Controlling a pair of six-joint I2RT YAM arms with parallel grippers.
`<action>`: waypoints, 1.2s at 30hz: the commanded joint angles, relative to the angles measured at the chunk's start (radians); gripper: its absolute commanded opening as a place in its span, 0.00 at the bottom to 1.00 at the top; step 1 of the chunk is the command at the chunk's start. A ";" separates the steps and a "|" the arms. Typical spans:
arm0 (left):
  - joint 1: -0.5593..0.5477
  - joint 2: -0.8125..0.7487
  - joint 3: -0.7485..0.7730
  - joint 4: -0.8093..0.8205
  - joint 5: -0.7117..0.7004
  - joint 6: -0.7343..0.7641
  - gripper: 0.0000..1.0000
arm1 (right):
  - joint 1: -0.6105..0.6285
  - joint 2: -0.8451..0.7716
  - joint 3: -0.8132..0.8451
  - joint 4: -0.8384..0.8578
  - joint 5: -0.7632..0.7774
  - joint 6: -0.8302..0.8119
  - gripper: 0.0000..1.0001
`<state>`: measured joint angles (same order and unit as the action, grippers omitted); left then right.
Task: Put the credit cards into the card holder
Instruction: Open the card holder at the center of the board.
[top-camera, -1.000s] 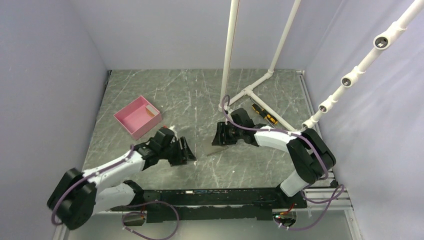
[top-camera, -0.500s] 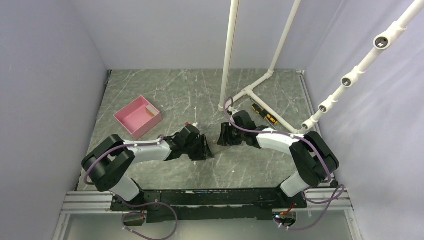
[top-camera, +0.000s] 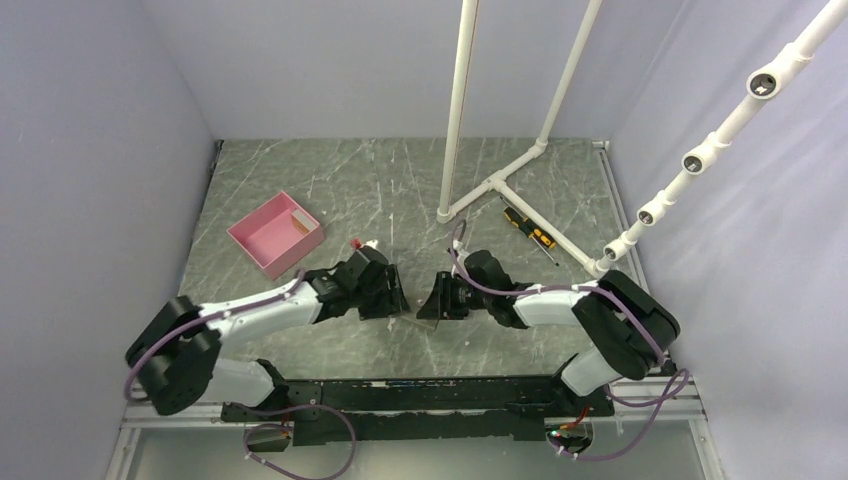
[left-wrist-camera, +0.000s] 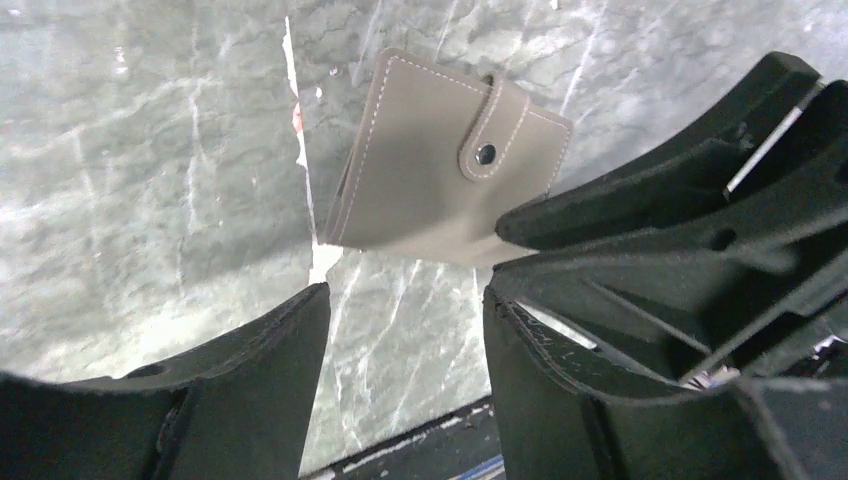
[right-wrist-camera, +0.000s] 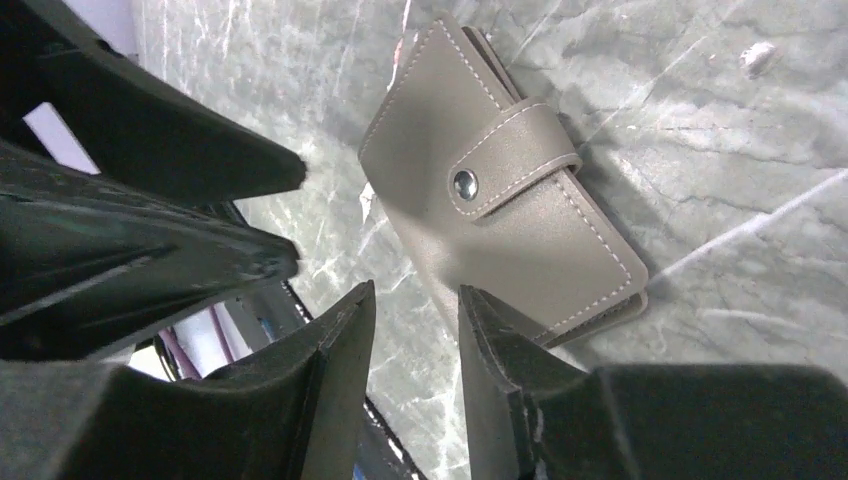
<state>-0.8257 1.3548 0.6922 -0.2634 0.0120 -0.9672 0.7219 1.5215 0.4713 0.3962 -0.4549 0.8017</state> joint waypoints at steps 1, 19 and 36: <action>-0.003 -0.112 0.006 -0.114 -0.047 -0.006 0.63 | -0.012 -0.088 0.080 -0.147 0.033 -0.088 0.41; -0.008 -0.176 -0.352 0.430 0.053 -0.348 0.61 | -0.015 0.022 0.170 -0.265 0.258 -0.266 0.38; -0.006 -0.003 -0.302 0.538 -0.046 -0.380 0.51 | -0.011 0.007 -0.018 -0.101 0.235 -0.067 0.14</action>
<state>-0.8291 1.3193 0.3489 0.2649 0.0475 -1.3556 0.7055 1.5150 0.4862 0.3229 -0.2001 0.7155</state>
